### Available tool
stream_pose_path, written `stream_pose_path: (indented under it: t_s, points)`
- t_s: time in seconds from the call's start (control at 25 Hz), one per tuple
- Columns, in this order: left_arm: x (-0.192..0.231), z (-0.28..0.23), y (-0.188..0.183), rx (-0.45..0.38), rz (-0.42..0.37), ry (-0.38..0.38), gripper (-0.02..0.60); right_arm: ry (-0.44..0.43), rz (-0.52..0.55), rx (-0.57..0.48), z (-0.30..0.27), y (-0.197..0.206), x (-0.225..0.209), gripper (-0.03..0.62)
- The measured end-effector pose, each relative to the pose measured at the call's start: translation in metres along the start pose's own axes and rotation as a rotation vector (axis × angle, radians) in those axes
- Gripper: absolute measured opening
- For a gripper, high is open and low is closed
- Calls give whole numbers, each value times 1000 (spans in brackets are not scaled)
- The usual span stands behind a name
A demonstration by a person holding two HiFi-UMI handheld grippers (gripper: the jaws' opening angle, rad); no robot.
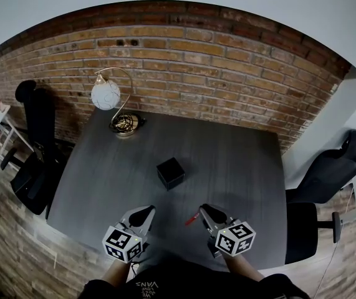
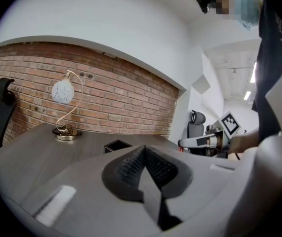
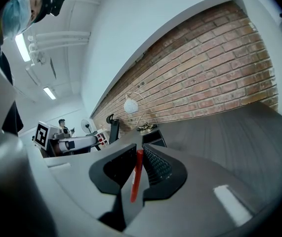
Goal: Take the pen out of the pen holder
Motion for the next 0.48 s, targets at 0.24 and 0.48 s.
stream_pose_path:
  t_s: [0.24,0.48]
  points:
    - [-9,-3,2,1,1,-17,52,-41,4,14,1,4,1,48]
    - [-14,-4,4,0,-3,-18,52,-45,4,3,3,2,0,48]
Point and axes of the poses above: the fingertips, and each gripper's own axes: z backward along the fingers, x to its left, y out of its underside, the point moved 7 cm from there along z, backward along the fingers, and after that the axes turned 14 degrees about z, right-handed, at the moved point
